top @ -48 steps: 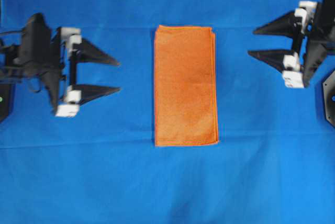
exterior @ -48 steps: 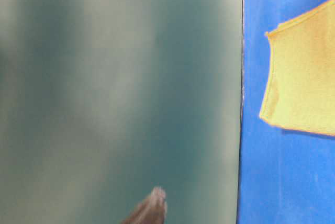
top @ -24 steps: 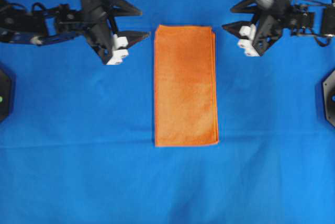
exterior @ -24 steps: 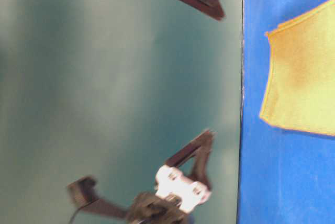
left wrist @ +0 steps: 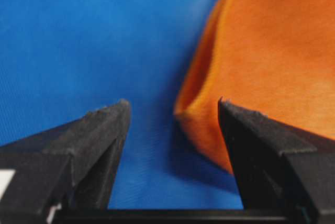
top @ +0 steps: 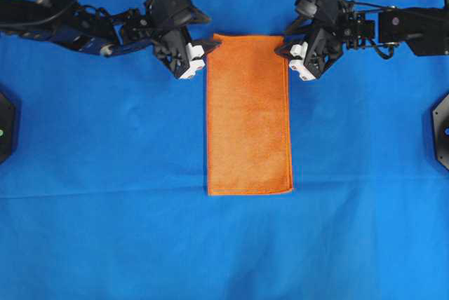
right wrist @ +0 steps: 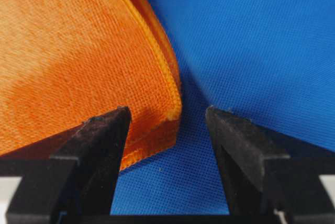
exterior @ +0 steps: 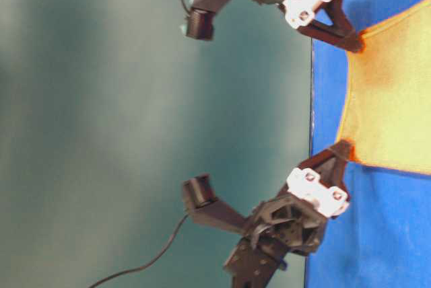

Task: Fold the orange towel.
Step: 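Move both grippers to the far corners of the folded strip and grasp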

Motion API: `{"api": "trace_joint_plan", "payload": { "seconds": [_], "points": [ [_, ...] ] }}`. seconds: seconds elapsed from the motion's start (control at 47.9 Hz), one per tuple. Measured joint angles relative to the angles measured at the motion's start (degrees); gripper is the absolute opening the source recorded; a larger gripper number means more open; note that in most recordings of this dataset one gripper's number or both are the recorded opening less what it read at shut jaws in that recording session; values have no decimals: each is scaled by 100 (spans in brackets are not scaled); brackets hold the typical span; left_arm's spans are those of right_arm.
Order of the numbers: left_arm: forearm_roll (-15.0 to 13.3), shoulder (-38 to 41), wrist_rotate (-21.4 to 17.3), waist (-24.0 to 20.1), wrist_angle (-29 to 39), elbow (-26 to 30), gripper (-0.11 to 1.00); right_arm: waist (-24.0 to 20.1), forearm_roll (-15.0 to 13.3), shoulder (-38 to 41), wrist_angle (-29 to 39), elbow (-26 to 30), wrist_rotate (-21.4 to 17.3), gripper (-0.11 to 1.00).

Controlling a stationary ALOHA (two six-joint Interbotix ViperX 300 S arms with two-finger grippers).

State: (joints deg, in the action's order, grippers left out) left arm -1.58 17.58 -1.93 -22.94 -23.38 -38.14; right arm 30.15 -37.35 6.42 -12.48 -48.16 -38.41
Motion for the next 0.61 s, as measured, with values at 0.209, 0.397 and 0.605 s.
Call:
{"api": "trace_joint_plan", "payload": {
  "seconds": [0.209, 0.397, 0.605],
  "points": [
    [0, 97, 0, -53, 9, 35, 49, 0, 18, 70, 79, 18, 0, 55],
    [9, 97, -18, -53, 18, 35, 9, 0, 44, 70, 123, 18, -26, 11],
    [0, 105, -18, -44, 9, 97, 2, -18, 158, 70, 114, 26, -26, 4]
  ]
}}
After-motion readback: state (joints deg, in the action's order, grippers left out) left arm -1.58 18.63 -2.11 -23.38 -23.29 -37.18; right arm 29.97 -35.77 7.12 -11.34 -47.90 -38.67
